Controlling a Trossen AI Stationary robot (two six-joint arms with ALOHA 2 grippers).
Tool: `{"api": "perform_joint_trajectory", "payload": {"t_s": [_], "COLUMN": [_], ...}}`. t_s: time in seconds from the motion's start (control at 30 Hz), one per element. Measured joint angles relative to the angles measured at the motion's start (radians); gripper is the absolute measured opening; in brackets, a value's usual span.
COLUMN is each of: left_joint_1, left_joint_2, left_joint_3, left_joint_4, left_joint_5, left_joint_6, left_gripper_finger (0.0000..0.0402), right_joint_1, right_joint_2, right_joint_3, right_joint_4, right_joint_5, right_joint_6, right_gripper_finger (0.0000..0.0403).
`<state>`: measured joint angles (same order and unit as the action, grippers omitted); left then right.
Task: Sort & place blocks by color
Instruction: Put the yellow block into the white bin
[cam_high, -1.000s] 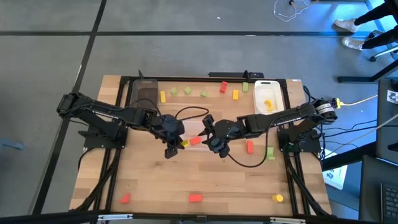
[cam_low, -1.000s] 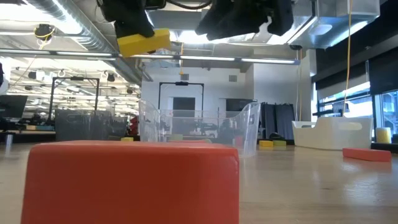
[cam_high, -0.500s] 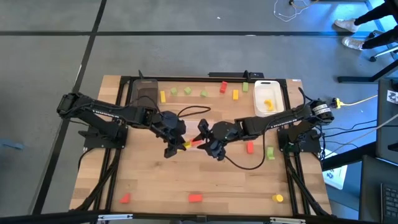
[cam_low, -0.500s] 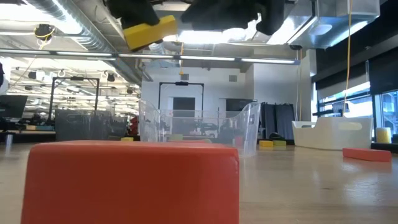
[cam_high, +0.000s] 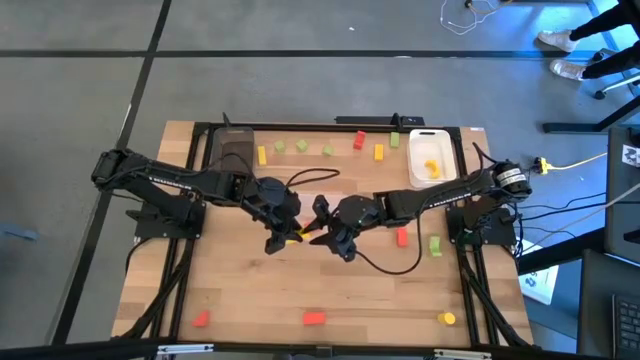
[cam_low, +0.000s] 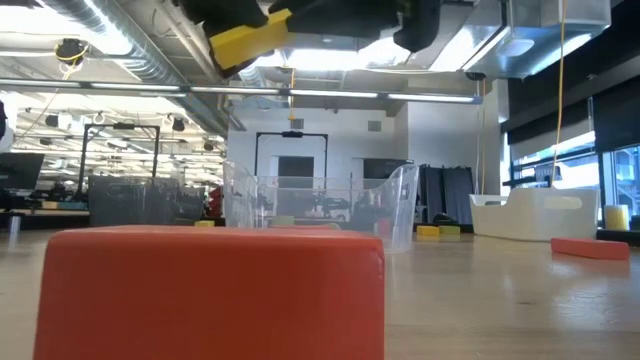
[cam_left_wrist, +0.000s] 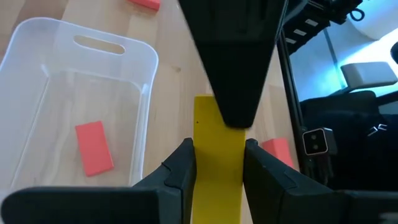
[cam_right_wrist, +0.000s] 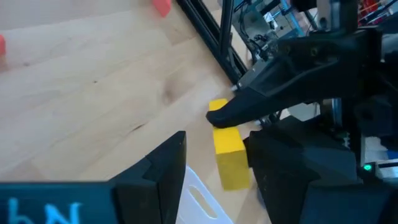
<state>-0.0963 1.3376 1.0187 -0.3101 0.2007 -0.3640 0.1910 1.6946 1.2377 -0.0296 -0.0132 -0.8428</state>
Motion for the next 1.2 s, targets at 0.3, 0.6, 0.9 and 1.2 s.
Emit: {"api": "perform_joint_trajectory", "payload": {"t_s": [0.3, 0.6, 0.9, 1.2], "left_joint_1": [0.000, 0.000, 0.000, 0.000], "left_joint_2": [0.000, 0.000, 0.000, 0.000], "left_joint_3": [0.000, 0.000, 0.000, 0.000], "left_joint_4": [0.020, 0.021, 0.023, 0.022], "left_joint_5": [0.000, 0.000, 0.001, 0.001], "left_joint_6": [0.001, 0.001, 0.001, -0.001], "left_gripper_finger": [0.0094, 0.0094, 0.0094, 0.0113], "right_joint_1": [0.000, 0.000, 0.001, 0.001], "right_joint_2": [0.009, 0.009, 0.009, 0.009], "right_joint_3": [0.000, 0.000, 0.000, 0.000], "right_joint_4": [0.028, 0.052, 0.059, 0.060], "right_joint_5": [0.000, 0.000, -0.001, -0.001], "right_joint_6": [-0.018, -0.021, 0.004, 0.047], "right_gripper_finger": [0.0177, 0.0146, 0.0065, 0.0055]}}
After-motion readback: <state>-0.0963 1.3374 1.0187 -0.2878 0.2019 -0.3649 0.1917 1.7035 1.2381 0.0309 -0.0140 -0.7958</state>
